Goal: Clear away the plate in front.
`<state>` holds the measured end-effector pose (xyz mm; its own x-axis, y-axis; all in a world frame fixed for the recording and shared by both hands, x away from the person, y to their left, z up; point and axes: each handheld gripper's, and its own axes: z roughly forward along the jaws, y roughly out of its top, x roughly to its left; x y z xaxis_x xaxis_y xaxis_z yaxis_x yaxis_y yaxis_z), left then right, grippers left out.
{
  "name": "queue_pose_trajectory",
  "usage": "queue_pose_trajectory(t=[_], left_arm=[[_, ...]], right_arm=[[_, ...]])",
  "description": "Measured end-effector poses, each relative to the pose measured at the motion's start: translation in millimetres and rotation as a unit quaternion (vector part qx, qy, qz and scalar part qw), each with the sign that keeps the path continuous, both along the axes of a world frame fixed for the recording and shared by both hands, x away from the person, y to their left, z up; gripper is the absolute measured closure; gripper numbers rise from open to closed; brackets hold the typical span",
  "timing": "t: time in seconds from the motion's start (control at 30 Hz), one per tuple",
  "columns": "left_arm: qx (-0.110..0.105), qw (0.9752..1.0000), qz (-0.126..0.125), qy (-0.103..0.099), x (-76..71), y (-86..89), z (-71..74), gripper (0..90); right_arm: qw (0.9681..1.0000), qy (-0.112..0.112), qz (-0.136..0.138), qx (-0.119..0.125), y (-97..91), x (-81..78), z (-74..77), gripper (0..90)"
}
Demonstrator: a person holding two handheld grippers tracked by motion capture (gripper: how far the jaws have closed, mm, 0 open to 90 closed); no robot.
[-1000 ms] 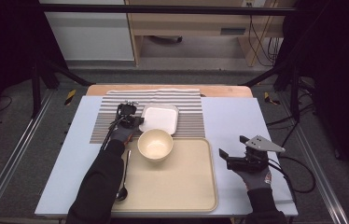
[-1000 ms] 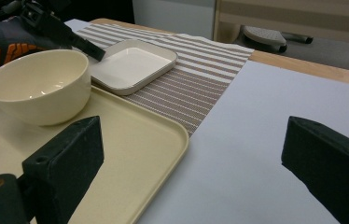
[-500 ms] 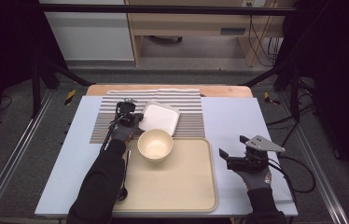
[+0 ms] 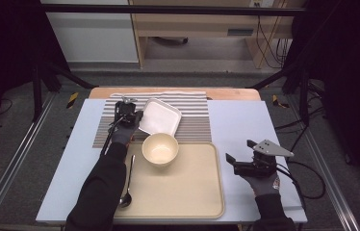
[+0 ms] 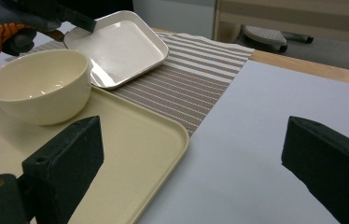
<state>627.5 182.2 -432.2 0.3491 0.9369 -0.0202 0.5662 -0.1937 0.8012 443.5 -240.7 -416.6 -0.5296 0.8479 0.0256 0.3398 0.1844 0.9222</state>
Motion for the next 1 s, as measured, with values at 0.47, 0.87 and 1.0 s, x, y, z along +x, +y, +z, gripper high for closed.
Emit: queue_pose_trajectory(t=[0.47, 0.87, 1.0], left_arm=[[-0.024, 0.9973, 0.027, -0.065, -13.5, 13.7, 32.6, 88.5], [-0.056, 0.9925, 0.012, -0.108, -30.9, 15.1, 58.6, 88.5], [-0.063, 0.9905, 0.007, -0.122, -37.9, 13.6, 67.5, 88.5]], right_arm=[[1.0, -0.003, 0.001, 0.002, -0.5, -0.3, 0.8, 6.0], [1.0, -0.003, 0.001, 0.003, -0.4, -0.7, 1.0, 6.0], [1.0, -0.003, -0.001, 0.005, -0.6, -1.3, 1.6, 6.0]])
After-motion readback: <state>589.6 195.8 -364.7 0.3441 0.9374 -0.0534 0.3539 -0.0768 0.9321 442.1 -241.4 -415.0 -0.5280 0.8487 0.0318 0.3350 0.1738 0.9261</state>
